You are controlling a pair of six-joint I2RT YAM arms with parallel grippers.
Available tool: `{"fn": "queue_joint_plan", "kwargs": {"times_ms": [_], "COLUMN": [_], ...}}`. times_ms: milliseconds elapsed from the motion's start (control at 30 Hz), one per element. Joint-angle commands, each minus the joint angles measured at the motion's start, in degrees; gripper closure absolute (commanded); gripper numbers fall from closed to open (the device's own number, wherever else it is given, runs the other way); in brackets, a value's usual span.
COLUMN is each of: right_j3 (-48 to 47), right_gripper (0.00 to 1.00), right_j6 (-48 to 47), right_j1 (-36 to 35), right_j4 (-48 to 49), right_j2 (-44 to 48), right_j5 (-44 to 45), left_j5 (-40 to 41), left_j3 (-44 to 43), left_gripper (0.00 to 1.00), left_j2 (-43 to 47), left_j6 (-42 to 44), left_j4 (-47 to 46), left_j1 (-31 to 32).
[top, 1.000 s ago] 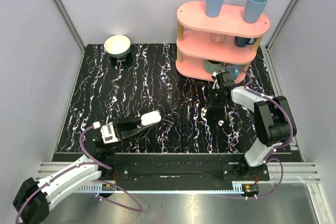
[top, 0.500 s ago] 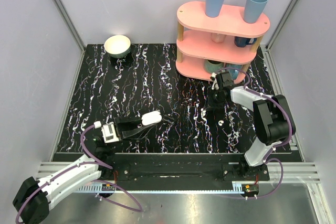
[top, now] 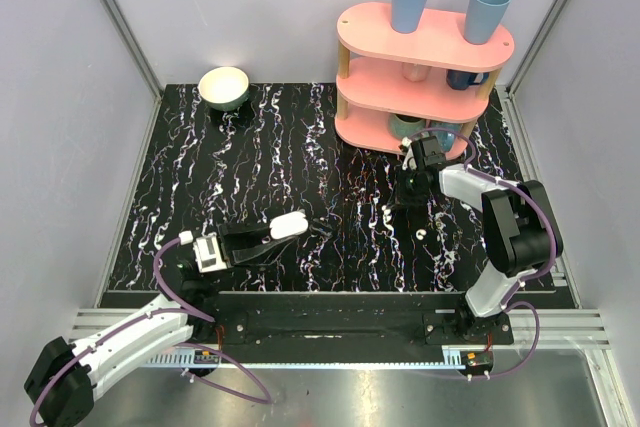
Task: Insert the wireless bluetooth earbuds into the charging case
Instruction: Pick up the left earbud from the center of the board, then insert the left earbud into the left side groove of the charging case.
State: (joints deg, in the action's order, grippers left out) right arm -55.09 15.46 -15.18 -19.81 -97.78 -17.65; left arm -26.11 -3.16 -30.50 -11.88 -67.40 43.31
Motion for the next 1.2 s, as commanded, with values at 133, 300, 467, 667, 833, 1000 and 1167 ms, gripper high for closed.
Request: {"fn": "queue_joint_plan", "kwargs": {"times_ms": [133, 300, 467, 667, 833, 1000, 1167], "right_j3": [0.9, 2.4, 2.6, 1.7, 0.4, 0.2, -0.5], "right_gripper": [1.00, 1.00, 1.00, 1.00, 1.00, 1.00, 1.00], "right_j6": [-1.6, -1.7, -4.1, -5.6, -10.8, -14.3, -18.3], "right_j1": [-0.5, -0.7, -2.2, -6.7, -12.1, -13.0, -13.5], "right_j4": [5.0, 7.1, 6.6, 6.1, 5.0, 5.5, 5.6], "right_j2": [4.5, 8.8, 16.8, 26.8, 36.5, 43.7, 47.8], "right_j5": [-5.4, -8.4, -10.6, -9.3, -5.5, -11.1, -16.5], "left_j5": [-0.3, -0.5, -0.8, -0.5, 0.1, -1.0, -1.2], "left_j3": [-0.7, -1.1, -1.3, -1.8, -2.4, -2.7, -2.8], "left_gripper": [1.00, 1.00, 1.00, 1.00, 1.00, 1.00, 1.00], "left_j2": [-0.8, -1.7, -2.5, -3.5, -4.5, -5.8, -7.5], "left_j6": [-0.2, -0.3, -0.3, -0.5, -0.6, -1.2, -2.5], "left_j4": [-3.3, -3.4, -3.4, -3.0, -1.7, -1.7, -2.6], "left_j1": [0.2, 0.2, 0.2, 0.2, 0.2, 0.2, 0.2]}}
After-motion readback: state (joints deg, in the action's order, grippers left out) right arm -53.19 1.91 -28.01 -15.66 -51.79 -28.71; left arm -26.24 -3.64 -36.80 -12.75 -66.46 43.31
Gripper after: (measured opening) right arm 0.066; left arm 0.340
